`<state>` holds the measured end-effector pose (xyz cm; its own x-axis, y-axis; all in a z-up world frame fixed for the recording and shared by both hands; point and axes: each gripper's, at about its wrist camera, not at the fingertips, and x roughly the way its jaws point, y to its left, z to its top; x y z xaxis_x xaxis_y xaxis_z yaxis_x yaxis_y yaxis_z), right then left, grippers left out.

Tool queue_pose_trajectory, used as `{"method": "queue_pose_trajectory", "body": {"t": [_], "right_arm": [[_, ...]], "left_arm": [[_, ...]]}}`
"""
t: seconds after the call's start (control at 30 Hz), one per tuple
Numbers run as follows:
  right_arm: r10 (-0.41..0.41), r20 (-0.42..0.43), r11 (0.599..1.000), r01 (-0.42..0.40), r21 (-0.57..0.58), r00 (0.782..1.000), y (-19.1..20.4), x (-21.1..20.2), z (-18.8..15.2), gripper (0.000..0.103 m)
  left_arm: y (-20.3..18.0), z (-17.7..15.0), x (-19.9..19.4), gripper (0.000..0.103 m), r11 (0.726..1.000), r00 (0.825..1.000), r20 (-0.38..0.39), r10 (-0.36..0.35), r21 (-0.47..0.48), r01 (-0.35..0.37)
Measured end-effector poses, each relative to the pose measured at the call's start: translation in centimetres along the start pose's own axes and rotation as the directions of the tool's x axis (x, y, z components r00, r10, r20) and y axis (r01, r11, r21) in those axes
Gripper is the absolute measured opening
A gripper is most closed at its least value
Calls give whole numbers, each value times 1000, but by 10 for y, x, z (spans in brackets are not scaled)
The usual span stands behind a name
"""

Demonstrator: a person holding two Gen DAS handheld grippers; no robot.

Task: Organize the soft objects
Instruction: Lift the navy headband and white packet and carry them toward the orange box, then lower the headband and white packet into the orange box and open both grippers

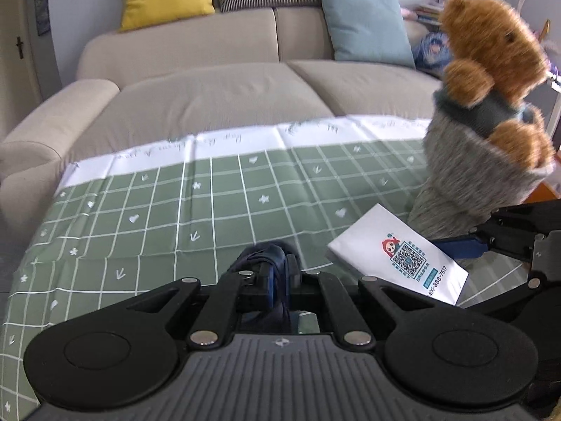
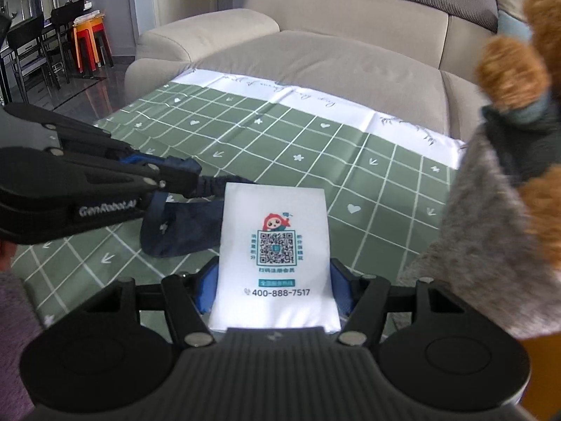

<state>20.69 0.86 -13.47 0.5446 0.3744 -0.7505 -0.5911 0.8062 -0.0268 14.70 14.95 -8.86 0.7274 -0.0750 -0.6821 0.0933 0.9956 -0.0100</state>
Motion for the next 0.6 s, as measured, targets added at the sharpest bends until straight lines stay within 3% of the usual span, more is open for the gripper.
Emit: {"method": "queue_pose_trajectory", "body": {"t": [0.2, 0.6], "right_arm": [[9, 31, 1000, -9, 12, 999, -8, -47, -10, 63], [-14, 112, 999, 9, 45, 994, -41, -155, -52, 63]], "left_arm": [[-23, 5, -45, 6, 1000, 997, 67, -22, 2, 22], [-100, 12, -110, 6, 985, 982, 135, -128, 136, 110]]}}
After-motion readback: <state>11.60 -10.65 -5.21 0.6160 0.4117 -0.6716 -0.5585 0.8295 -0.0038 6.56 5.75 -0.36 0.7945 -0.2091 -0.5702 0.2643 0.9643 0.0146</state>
